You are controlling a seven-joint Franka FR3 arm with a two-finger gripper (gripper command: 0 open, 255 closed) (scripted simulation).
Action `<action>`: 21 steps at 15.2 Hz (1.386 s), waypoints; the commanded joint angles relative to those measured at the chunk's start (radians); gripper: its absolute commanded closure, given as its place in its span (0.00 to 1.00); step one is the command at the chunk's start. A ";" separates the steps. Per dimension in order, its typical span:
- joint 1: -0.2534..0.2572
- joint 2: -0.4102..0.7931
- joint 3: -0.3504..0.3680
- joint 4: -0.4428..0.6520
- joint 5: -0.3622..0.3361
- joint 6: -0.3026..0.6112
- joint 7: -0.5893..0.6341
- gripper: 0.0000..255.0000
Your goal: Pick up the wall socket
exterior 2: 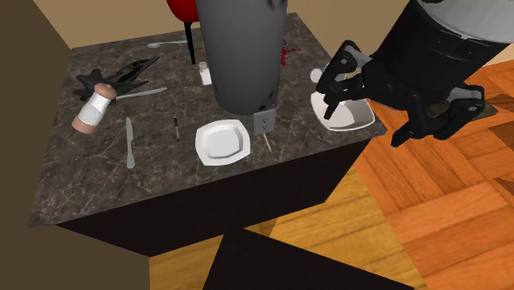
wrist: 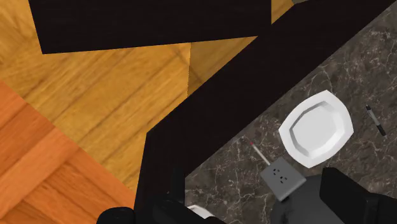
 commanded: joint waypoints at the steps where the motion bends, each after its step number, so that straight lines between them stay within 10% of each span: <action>1: 0.000 0.000 0.000 0.000 0.000 0.000 0.000 0.00; 13: -0.065 0.248 0.339 -0.011 0.134 0.239 0.645 0.00; 21: -0.144 0.573 0.529 0.126 0.066 0.396 1.108 0.00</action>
